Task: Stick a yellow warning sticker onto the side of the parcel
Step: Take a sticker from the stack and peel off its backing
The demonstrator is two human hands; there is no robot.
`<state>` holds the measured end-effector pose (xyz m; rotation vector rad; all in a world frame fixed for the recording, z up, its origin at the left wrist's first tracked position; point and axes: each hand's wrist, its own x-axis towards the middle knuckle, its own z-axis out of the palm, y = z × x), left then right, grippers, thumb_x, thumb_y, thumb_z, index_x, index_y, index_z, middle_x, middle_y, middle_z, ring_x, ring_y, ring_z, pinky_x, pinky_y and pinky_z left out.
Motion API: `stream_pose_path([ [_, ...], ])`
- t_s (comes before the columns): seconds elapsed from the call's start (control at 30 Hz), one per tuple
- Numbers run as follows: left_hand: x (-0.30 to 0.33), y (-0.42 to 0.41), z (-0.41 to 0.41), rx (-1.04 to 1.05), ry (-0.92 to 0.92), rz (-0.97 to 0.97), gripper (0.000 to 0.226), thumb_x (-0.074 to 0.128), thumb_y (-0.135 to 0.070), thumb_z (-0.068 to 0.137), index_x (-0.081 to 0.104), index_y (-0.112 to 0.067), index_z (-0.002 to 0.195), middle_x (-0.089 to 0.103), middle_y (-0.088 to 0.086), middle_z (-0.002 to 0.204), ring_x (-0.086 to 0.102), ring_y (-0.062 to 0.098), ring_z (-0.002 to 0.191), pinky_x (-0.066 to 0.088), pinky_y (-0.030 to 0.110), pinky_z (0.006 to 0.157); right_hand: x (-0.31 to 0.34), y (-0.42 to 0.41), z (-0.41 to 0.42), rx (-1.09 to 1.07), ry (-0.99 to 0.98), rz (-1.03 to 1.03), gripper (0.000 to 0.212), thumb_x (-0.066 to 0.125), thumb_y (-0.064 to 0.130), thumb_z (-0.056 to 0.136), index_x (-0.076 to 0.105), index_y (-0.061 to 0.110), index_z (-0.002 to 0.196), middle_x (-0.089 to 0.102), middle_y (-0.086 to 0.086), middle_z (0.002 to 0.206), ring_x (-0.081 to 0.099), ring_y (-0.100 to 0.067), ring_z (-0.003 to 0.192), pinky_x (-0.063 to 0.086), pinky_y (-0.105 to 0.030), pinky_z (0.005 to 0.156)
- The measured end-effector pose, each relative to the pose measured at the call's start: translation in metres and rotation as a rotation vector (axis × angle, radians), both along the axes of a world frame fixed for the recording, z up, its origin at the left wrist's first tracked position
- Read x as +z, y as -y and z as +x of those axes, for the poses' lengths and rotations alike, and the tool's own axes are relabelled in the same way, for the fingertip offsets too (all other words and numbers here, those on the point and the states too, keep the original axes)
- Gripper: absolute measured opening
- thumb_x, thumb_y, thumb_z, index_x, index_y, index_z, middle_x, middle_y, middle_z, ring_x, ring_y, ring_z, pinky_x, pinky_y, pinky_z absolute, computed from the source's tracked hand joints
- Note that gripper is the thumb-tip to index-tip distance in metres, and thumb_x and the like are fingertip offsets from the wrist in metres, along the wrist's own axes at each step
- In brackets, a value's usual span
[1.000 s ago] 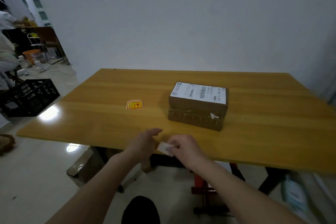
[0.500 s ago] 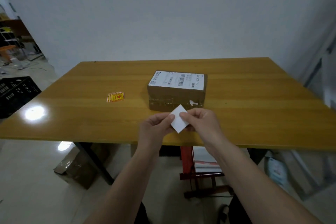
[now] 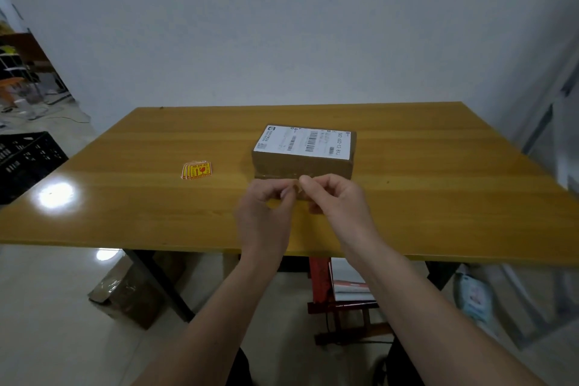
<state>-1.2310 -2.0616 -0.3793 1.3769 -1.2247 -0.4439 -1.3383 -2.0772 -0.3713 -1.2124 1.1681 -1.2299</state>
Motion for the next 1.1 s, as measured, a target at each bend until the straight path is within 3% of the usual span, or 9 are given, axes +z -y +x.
stream_pose_path([
  [0.13, -0.003, 0.000, -0.005, 0.034, 0.133, -0.142, 0.031, 0.073, -0.013, 0.076, 0.062, -0.042, 0.076, 0.066, -0.005, 0.081, 0.062, 0.013, 0.080, 0.050, 0.025, 0.070, 0.003, 0.000, 0.000, 0.024, 0.117, 0.044, 0.020, 0.069, 0.025, 0.083, 0.069, 0.009, 0.072, 0.063, -0.003, 0.067, 0.056, -0.010, 0.065, 0.050, -0.024, 0.066],
  [0.37, -0.008, 0.002, 0.000, 0.028, 0.178, -0.235, 0.025, 0.077, -0.007, 0.070, 0.070, -0.025, 0.086, 0.069, -0.006, 0.084, 0.063, 0.015, 0.080, 0.054, 0.041, 0.071, 0.002, -0.003, -0.002, 0.054, 0.157, 0.039, 0.013, 0.065, 0.014, 0.085, 0.071, 0.010, 0.075, 0.063, -0.003, 0.068, 0.055, -0.011, 0.064, 0.051, -0.025, 0.065],
  [0.63, -0.007, -0.003, 0.000, 0.073, 0.223, -0.242, 0.016, 0.075, -0.011, 0.072, 0.072, -0.021, 0.083, 0.068, -0.004, 0.080, 0.062, 0.014, 0.075, 0.054, 0.037, 0.066, 0.001, -0.009, 0.002, 0.107, 0.202, 0.040, 0.015, 0.063, 0.012, 0.086, 0.069, 0.009, 0.072, 0.062, -0.003, 0.068, 0.054, -0.012, 0.063, 0.050, -0.026, 0.063],
  [0.87, -0.013, -0.006, 0.002, 0.087, 0.288, -0.256, 0.023, 0.077, -0.005, 0.067, 0.071, -0.019, 0.084, 0.066, -0.006, 0.081, 0.062, 0.016, 0.077, 0.054, 0.044, 0.068, -0.003, -0.010, 0.002, 0.104, 0.177, 0.063, 0.011, 0.066, 0.012, 0.084, 0.069, 0.002, 0.078, 0.060, -0.009, 0.070, 0.055, -0.012, 0.061, 0.050, -0.026, 0.062],
  [1.1, -0.009, -0.009, 0.001, 0.091, 0.229, -0.136, 0.018, 0.076, -0.013, 0.070, 0.067, -0.023, 0.082, 0.059, -0.018, 0.076, 0.059, 0.006, 0.073, 0.052, 0.031, 0.070, -0.005, -0.010, 0.002, 0.107, 0.191, 0.062, 0.013, 0.065, 0.009, 0.085, 0.070, 0.007, 0.073, 0.062, -0.004, 0.064, 0.053, -0.011, 0.058, 0.049, -0.025, 0.060],
])
